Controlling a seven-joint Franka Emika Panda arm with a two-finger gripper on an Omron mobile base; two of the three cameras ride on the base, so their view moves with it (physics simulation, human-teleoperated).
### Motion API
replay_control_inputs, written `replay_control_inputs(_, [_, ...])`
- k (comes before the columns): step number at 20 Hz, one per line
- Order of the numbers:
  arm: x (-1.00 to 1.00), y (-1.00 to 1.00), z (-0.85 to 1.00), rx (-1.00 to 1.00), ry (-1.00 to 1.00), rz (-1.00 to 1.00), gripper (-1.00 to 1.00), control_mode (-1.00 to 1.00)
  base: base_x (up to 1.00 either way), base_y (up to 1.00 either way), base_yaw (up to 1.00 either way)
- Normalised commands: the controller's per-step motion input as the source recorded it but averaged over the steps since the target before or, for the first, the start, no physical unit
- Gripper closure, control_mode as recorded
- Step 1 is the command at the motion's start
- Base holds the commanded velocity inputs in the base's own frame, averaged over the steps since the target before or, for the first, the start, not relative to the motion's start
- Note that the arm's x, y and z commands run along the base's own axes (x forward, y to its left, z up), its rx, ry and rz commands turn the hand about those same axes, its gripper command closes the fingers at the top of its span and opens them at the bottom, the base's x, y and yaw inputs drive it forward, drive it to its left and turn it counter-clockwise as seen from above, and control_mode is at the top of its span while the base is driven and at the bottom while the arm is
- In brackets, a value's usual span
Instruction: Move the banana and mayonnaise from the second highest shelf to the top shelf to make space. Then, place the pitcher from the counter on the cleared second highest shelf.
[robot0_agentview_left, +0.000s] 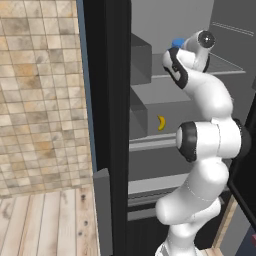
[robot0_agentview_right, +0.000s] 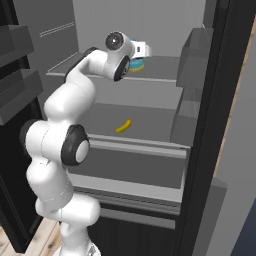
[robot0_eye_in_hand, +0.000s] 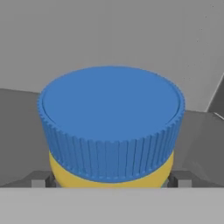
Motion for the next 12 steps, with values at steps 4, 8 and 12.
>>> replay_control_inputs(4, [0.06, -0.44, -0.44, 0.08, 0.2, -0.12, -1.0, -1.0, 0.0, 0.0, 0.0])
replay_control_inputs(8, [0.0, -0.45, -0.67, 0.09, 0.24, -0.11, -1.0, -1.0, 0.0, 0.0, 0.0])
replay_control_inputs(12, [0.0, -0.4, -0.97, 0.07, 0.17, -0.11, -1.0, -1.0, 0.0, 0.0, 0.0])
